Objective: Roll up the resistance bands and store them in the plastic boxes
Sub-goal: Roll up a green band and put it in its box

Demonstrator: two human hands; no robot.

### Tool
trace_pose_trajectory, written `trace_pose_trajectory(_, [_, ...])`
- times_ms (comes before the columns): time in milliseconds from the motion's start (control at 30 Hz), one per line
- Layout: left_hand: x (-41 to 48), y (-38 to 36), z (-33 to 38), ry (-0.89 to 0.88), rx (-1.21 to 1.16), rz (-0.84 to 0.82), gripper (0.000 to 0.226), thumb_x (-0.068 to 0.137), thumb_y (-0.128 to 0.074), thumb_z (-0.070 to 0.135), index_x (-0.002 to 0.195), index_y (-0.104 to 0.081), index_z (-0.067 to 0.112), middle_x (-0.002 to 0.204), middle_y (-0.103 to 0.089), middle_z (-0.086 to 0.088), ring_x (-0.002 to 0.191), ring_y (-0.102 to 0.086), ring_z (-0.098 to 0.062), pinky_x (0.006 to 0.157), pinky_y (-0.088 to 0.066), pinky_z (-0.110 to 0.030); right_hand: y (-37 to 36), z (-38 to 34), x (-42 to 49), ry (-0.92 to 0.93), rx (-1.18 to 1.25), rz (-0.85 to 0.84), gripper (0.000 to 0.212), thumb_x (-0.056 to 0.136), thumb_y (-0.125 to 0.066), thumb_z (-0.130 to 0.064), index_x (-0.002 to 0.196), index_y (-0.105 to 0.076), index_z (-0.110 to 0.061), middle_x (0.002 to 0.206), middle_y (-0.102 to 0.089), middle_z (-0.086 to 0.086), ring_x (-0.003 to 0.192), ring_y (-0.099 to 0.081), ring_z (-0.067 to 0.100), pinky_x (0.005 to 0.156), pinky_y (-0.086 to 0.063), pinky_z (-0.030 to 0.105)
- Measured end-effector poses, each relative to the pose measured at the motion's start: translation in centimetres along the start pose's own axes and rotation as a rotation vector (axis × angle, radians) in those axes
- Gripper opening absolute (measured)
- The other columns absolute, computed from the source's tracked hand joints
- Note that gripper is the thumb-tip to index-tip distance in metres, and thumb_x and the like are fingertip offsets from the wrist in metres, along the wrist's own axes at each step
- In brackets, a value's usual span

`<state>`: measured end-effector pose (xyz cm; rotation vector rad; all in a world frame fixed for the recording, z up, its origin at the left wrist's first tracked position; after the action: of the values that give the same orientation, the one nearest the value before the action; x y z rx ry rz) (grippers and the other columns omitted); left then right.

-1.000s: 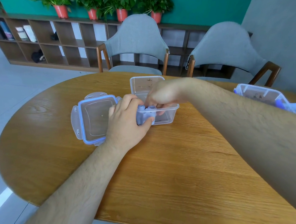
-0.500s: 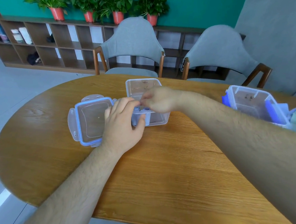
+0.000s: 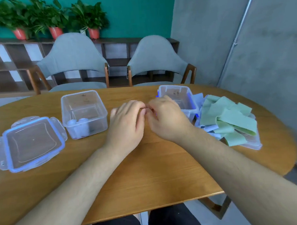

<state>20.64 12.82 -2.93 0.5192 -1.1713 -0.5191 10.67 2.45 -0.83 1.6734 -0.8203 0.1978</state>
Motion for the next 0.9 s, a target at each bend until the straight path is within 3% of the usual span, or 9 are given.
trace_pose_trajectory(100, [1.1, -3.8, 4.6, -0.057, -0.056, -0.044, 0.01, 0.101, -0.049, 0.019, 0.101, -0.059, 0.02, 0.099, -0.062, 0.011, 0.096, -0.057, -0.014, 0.079, -0.033, -0.032, 3.1, 4.2, -3.1, -0.088, -0.054, 0.039, 0.024, 0.093, -0.047, -0.016, 0.068, -0.047, -0.018, 0.07, -0.054, -0.002, 0.076, -0.047, 0.021, 0.07, -0.045, 0.041])
trace_pose_trajectory(300, [3.0, -11.0, 12.3, -0.162, -0.129, -0.17, 0.012, 0.099, -0.051, 0.022, 0.101, -0.06, 0.016, 0.1, -0.063, 0.005, 0.098, -0.057, -0.02, 0.079, -0.036, -0.036, 6.7, 12.9, -8.1, -0.282, -0.213, 0.042, 0.03, 0.088, -0.037, -0.023, 0.077, -0.064, -0.013, 0.075, -0.058, 0.0, 0.078, -0.05, 0.026, 0.075, -0.047, 0.044])
trace_pose_trajectory(467, [5.7, -15.9, 15.7, -0.169, -0.059, -0.279, 0.023, 0.103, -0.043, 0.025, 0.114, -0.062, 0.018, 0.116, -0.063, 0.001, 0.111, -0.051, -0.023, 0.084, -0.027, -0.033, 8.6, 18.1, -9.2, -0.437, -0.265, 0.129, 0.026, 0.094, -0.052, -0.018, 0.112, -0.07, -0.012, 0.112, -0.067, 0.007, 0.107, -0.054, 0.031, 0.092, -0.044, 0.04])
trace_pose_trajectory(567, [7.7, -18.0, 16.2, -0.139, -0.019, -0.351, 0.03, 0.103, -0.04, 0.021, 0.127, -0.058, 0.019, 0.127, -0.061, 0.001, 0.119, -0.047, -0.024, 0.093, -0.029, -0.035, 9.1, 20.4, -7.8, -0.599, -0.24, 0.035, 0.037, 0.1, -0.05, -0.031, 0.131, -0.061, -0.013, 0.129, -0.061, 0.007, 0.122, -0.046, 0.031, 0.101, -0.04, 0.039])
trace_pose_trajectory(700, [9.3, -19.8, 16.1, -0.135, 0.025, -0.469, 0.051, 0.097, -0.041, 0.007, 0.145, -0.047, 0.022, 0.143, -0.053, 0.003, 0.129, -0.041, -0.024, 0.1, -0.03, -0.037, 9.1, 22.2, -5.8, -0.743, -0.232, -0.118, 0.034, 0.102, -0.049, -0.039, 0.121, -0.067, -0.017, 0.122, -0.059, 0.007, 0.122, -0.042, 0.028, 0.098, -0.043, 0.04])
trace_pose_trajectory(767, [9.8, -20.3, 15.9, -0.142, 0.016, -0.485, 0.05, 0.097, -0.041, 0.006, 0.143, -0.05, 0.024, 0.141, -0.054, 0.003, 0.127, -0.042, -0.024, 0.099, -0.031, -0.037, 9.1, 22.5, -5.4, -0.745, -0.252, -0.145, 0.03, 0.102, -0.05, -0.036, 0.116, -0.068, -0.018, 0.12, -0.058, 0.005, 0.12, -0.042, 0.027, 0.095, -0.044, 0.038])
trace_pose_trajectory(900, [10.9, -19.8, 16.1, -0.16, -0.099, -0.38, 0.03, 0.101, -0.043, 0.013, 0.116, -0.068, 0.019, 0.115, -0.061, 0.0, 0.106, -0.047, -0.024, 0.086, -0.033, -0.034, 10.0, 22.1, -6.1, -0.591, -0.124, 0.15, 0.017, 0.097, -0.061, -0.027, 0.106, -0.071, -0.017, 0.115, -0.059, 0.003, 0.112, -0.045, 0.025, 0.084, -0.035, 0.029])
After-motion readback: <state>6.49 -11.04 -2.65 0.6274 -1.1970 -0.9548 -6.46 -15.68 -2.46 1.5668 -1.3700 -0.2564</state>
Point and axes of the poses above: each hand's wrist, its own x-axis towards the middle knuckle, its own y-axis out of the back of the hand, z = x × y, the point moved 2 cm from there along x, towards the middle knuckle
